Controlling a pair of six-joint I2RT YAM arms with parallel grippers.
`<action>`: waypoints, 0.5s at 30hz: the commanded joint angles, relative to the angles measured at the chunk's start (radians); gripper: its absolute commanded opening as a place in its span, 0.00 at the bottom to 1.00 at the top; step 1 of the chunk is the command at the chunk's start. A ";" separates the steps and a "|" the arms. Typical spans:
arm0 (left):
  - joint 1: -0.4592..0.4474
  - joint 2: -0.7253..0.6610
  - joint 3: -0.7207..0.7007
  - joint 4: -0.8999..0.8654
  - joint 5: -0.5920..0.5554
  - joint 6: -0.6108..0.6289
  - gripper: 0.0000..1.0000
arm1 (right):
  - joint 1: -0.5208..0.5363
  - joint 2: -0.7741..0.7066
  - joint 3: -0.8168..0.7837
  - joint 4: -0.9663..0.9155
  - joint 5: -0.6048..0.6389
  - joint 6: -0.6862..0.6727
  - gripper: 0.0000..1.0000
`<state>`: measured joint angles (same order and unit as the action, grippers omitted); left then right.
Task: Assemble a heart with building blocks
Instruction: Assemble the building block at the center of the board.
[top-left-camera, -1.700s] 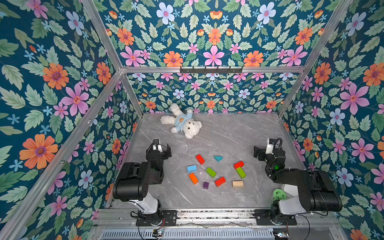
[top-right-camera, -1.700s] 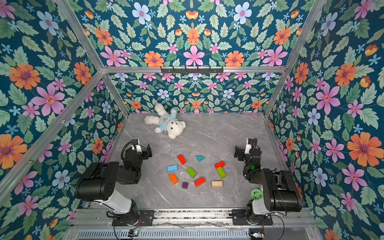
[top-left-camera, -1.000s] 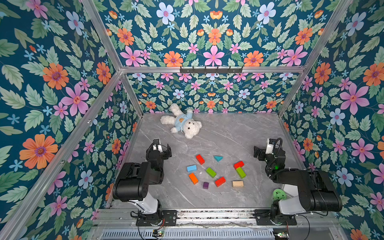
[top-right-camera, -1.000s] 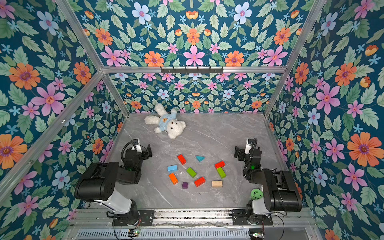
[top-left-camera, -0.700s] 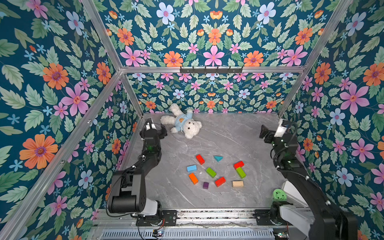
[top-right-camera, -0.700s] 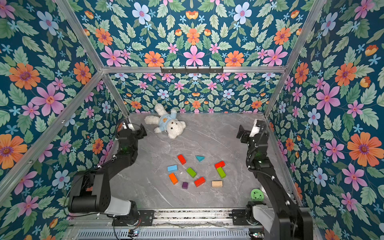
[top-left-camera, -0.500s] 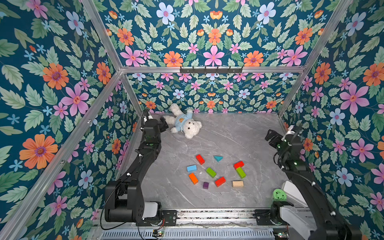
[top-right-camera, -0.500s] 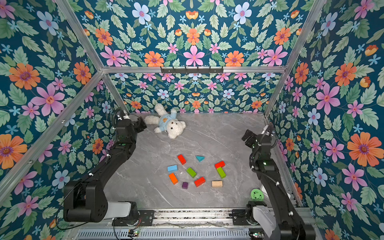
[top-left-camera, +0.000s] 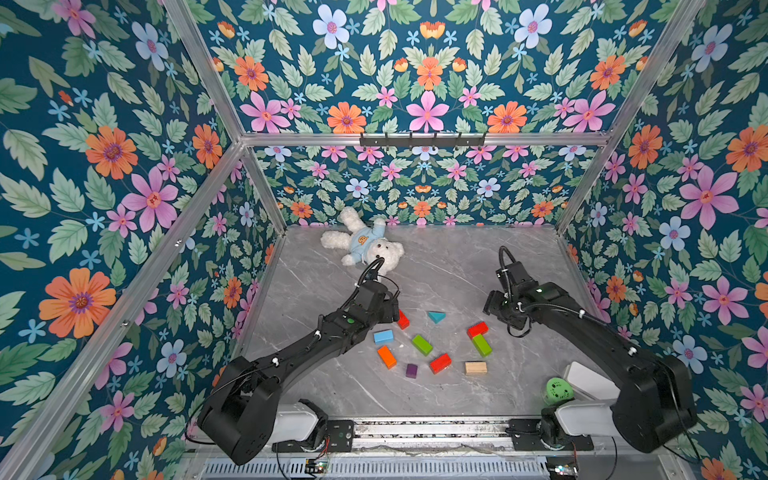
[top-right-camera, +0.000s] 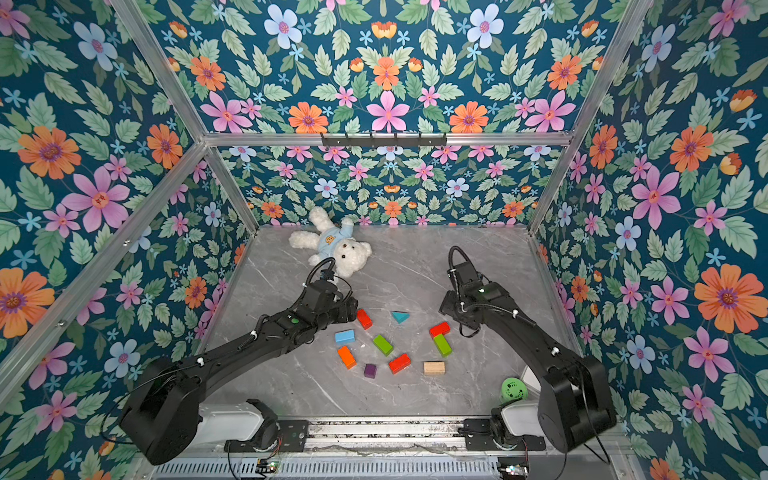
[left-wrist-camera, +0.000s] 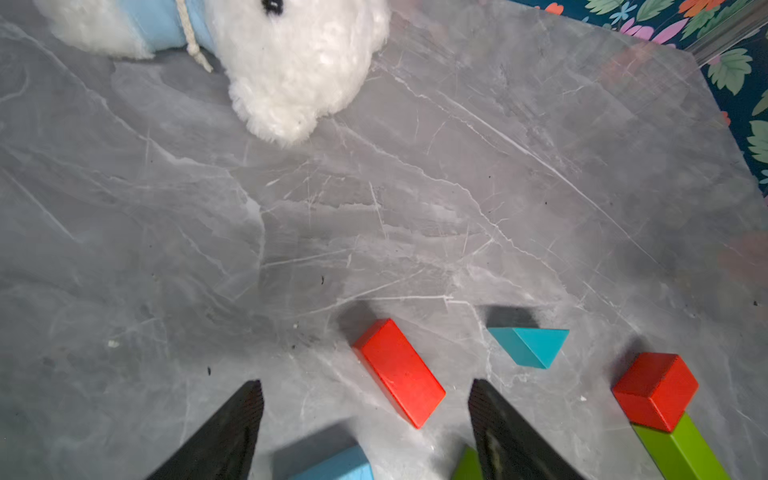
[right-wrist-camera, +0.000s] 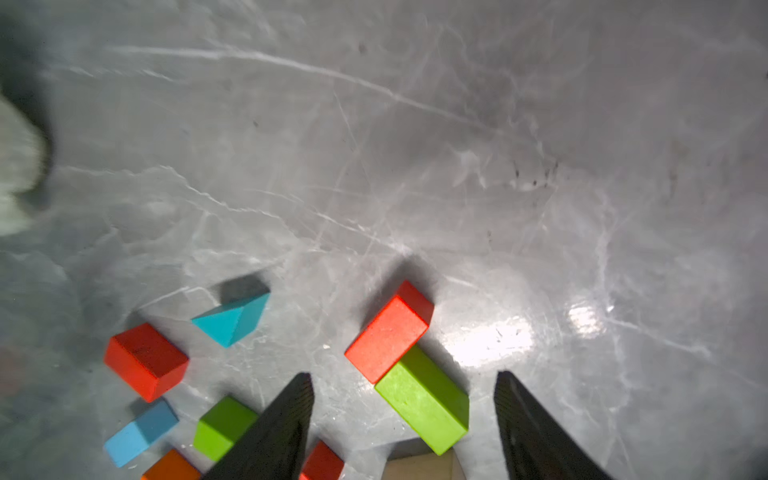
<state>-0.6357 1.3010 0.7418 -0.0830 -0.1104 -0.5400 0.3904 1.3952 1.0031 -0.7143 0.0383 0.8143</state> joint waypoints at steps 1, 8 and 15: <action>-0.002 -0.017 0.012 -0.017 -0.001 -0.026 0.80 | 0.041 0.074 0.011 -0.061 0.000 0.121 0.68; -0.002 -0.022 0.019 -0.029 0.026 -0.019 0.78 | 0.045 0.174 0.005 0.028 -0.059 0.137 0.67; -0.002 -0.016 0.013 -0.018 0.037 -0.023 0.76 | 0.048 0.254 0.029 0.070 -0.087 0.138 0.62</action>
<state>-0.6369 1.2850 0.7559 -0.0940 -0.0769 -0.5491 0.4347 1.6371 1.0260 -0.6590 -0.0261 0.9245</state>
